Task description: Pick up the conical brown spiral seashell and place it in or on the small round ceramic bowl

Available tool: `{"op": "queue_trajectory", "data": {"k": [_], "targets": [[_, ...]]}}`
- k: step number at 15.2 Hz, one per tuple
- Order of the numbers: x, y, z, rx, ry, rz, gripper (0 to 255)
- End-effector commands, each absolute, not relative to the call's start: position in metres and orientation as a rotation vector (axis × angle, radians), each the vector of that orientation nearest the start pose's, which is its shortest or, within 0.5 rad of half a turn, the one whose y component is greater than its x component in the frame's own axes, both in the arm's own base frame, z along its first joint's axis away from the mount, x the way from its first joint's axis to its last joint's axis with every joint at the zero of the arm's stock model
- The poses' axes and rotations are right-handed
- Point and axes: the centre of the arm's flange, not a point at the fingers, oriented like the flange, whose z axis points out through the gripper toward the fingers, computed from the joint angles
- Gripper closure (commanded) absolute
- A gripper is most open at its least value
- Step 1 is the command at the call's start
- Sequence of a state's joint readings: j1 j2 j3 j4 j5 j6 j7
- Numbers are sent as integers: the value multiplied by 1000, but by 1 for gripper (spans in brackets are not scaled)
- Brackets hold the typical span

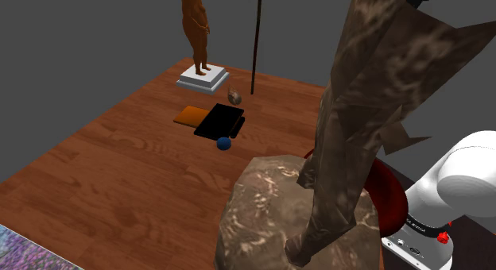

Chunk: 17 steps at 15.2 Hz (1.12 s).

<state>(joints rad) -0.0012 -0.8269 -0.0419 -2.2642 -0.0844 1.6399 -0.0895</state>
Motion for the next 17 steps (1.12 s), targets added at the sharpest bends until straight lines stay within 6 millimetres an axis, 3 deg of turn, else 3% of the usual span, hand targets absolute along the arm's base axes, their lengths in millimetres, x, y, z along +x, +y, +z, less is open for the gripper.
{"op": "queue_trajectory", "data": {"k": [1,17], "targets": [[300,-27,653,-3190,-86,-318,0],[440,137,582,-3247,219,-179,0]]}}
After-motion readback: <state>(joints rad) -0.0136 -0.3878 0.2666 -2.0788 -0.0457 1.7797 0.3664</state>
